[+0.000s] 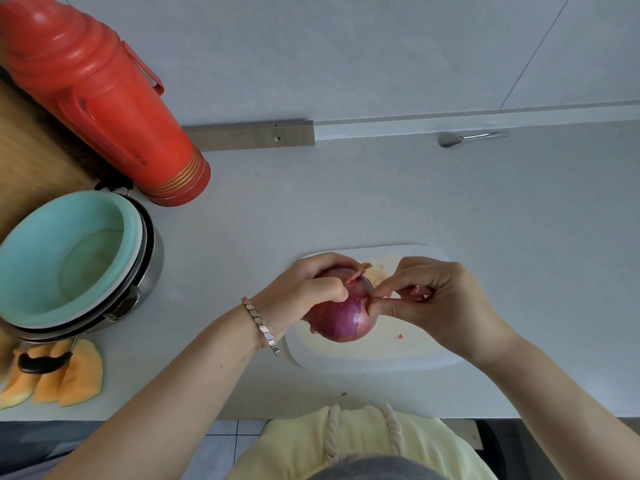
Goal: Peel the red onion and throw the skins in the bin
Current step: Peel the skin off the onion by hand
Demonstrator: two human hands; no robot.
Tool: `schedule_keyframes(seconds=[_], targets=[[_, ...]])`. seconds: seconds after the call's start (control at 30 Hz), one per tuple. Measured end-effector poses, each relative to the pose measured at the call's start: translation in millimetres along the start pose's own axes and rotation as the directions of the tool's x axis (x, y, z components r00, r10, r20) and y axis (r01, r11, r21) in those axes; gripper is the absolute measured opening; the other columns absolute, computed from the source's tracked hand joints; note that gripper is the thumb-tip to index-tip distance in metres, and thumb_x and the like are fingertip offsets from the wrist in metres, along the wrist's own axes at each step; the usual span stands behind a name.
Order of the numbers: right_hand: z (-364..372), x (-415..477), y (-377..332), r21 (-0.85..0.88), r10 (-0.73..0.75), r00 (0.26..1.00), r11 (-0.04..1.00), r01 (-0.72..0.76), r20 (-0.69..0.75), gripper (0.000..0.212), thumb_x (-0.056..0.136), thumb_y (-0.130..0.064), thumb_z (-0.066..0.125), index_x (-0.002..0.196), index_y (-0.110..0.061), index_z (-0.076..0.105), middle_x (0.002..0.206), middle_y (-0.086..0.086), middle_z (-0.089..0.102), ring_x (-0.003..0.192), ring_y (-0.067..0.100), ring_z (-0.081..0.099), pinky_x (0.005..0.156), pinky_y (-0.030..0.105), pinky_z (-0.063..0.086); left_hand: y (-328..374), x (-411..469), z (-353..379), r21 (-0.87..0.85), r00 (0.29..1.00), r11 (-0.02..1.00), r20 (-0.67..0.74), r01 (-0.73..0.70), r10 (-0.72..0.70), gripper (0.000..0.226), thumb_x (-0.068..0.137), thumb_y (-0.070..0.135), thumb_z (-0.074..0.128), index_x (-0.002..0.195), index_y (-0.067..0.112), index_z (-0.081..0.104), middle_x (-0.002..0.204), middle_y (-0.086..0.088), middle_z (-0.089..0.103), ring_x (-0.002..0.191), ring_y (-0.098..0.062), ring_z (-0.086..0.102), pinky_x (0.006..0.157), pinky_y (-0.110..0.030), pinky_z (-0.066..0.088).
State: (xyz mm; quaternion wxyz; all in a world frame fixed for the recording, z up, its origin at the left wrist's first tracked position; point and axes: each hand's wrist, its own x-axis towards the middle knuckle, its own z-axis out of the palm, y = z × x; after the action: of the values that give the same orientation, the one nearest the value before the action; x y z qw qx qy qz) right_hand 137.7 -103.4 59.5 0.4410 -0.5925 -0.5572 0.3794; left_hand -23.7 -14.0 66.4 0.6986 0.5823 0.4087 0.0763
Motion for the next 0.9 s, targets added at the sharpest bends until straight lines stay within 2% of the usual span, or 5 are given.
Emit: schedule_keyframes(seconds=[0.13, 0.27, 0.33, 0.63, 0.9], targets=[[-0.7, 1.3, 0.1, 0.001, 0.013, 0.999, 1.000, -0.013, 0.032, 0.013, 0.057, -0.030, 0.073, 0.068, -0.024, 0.071, 0.058, -0.008, 0.047, 0.049, 0.005, 0.036, 0.050, 0.010, 0.028, -3.6, 2.0, -0.1, 0.045, 0.999, 0.999, 0.037, -0.019, 0.017, 0.044, 0.041, 0.034, 0.058, 0.084, 0.032, 0.069, 0.097, -0.004, 0.066, 0.091, -0.023, 0.060, 0.089, -0.061, 0.042], [-0.7, 1.6, -1.8, 0.014, 0.055, 0.993, 0.998, -0.057, 0.101, 0.009, 0.056, -0.029, 0.074, 0.060, -0.021, 0.071, 0.057, -0.006, 0.044, 0.051, 0.005, 0.037, 0.051, 0.010, 0.031, -7.7, 2.6, -1.9, 0.089, 0.996, 0.994, 0.067, -0.057, 0.051, 0.046, 0.040, 0.038, 0.056, 0.085, 0.031, 0.066, 0.086, 0.011, 0.067, 0.085, -0.004, 0.061, 0.077, -0.018, 0.050], [-0.5, 0.9, -2.5, -0.003, 0.083, 0.987, 0.996, -0.084, 0.135, 0.008, 0.059, -0.024, 0.077, 0.059, -0.023, 0.069, 0.057, -0.007, 0.045, 0.052, 0.005, 0.037, 0.051, 0.010, 0.032, -8.8, 1.9, -1.7, 0.105, 0.996, 0.993, 0.077, -0.061, 0.053, 0.047, 0.040, 0.039, 0.056, 0.085, 0.033, 0.065, 0.086, 0.013, 0.065, 0.083, 0.000, 0.061, 0.074, -0.013, 0.049], [-6.3, 1.6, -3.9, -0.257, 0.079, 0.954, 0.966, -0.002, 0.290, 0.010, 0.082, -0.013, 0.067, 0.076, -0.020, 0.064, 0.067, -0.008, 0.047, 0.061, 0.002, 0.043, 0.059, 0.010, 0.035, -12.9, 0.3, -2.1, 0.093, 0.996, 0.996, 0.083, 0.003, -0.011, 0.049, 0.040, 0.038, 0.057, 0.088, 0.031, 0.066, 0.090, 0.008, 0.067, 0.092, -0.013, 0.061, 0.086, -0.032, 0.049], [0.1, -2.0, 1.2, -0.270, -0.018, 0.958, 0.958, 0.099, 0.286, 0.016, 0.086, -0.017, 0.045, 0.076, -0.030, 0.047, 0.071, -0.018, 0.041, 0.068, -0.004, 0.046, 0.063, 0.007, 0.036, -18.7, 1.6, -0.5, -0.046, 0.996, 0.995, 0.040, 0.084, -0.082, 0.040, 0.041, 0.034, 0.059, 0.078, 0.033, 0.074, 0.095, -0.002, 0.067, 0.096, -0.023, 0.060, 0.086, -0.050, 0.040]])
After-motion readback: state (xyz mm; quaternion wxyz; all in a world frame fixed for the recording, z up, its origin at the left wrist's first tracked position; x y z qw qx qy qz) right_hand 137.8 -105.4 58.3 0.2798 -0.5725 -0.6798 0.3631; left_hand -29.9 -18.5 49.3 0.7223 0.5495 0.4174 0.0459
